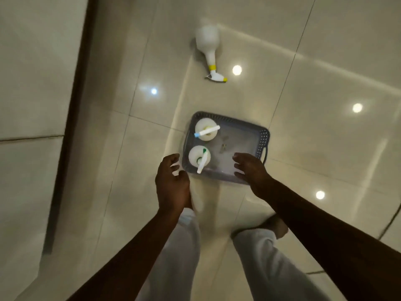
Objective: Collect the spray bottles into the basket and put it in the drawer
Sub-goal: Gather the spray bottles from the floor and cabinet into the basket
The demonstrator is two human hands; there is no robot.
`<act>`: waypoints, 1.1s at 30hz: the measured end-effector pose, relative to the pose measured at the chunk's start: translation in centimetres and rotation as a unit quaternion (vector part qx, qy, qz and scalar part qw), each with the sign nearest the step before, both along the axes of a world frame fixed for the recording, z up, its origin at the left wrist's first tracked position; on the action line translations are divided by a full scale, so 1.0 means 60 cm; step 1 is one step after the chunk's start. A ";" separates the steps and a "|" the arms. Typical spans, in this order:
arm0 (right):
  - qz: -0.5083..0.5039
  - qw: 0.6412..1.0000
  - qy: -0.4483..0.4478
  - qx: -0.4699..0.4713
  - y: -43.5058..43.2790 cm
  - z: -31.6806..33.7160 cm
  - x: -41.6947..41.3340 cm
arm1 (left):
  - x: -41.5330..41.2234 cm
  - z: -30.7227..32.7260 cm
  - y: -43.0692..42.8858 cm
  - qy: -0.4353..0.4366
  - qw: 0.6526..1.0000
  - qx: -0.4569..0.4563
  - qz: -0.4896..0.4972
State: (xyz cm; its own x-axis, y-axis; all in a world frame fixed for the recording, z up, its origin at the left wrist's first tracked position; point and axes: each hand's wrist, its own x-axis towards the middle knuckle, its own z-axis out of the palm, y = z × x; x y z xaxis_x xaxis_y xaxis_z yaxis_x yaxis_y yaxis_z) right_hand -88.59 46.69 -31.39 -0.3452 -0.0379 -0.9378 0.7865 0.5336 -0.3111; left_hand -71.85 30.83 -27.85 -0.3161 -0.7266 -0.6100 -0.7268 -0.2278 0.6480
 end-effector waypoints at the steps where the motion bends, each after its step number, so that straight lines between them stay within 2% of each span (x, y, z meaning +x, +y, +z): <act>1: 0.023 1.000 0.015 0.004 0.006 0.019 -0.022 | -0.008 0.015 -0.016 0.008 1.000 -0.011 -0.001; 6: 0.109 0.988 0.110 0.011 0.001 0.064 -0.152 | -0.107 0.052 -0.092 0.038 0.998 -0.053 -0.019; 11: 0.237 0.953 0.185 -0.031 -0.064 0.034 -0.268 | -0.235 0.018 -0.133 0.045 0.997 -0.061 -0.024; 18: 0.346 0.894 0.269 -0.090 -0.173 -0.061 -0.416 | -0.404 -0.120 -0.140 0.008 0.999 -0.026 0.043; 23: 0.463 0.817 0.324 -0.116 -0.264 -0.143 -0.490 | -0.454 -0.242 -0.135 -0.029 0.998 -0.016 0.051; 28: 0.448 0.812 0.345 -0.142 -0.336 -0.213 -0.545 | -0.517 -0.336 -0.138 -0.049 0.998 0.009 0.046; 33: 0.466 0.796 0.357 -0.149 -0.375 -0.270 -0.548 | -0.557 -0.393 -0.138 -0.072 0.997 -0.017 0.028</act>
State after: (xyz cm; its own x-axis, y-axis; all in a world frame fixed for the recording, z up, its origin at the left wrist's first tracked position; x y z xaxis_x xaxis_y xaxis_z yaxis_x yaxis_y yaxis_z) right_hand -121.50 24.16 -47.57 -0.4783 -0.7731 -0.4167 -0.3414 0.6008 -0.7229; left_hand -105.30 22.53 -51.44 -0.1862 -0.7612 -0.6213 -0.7993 -0.2504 0.5463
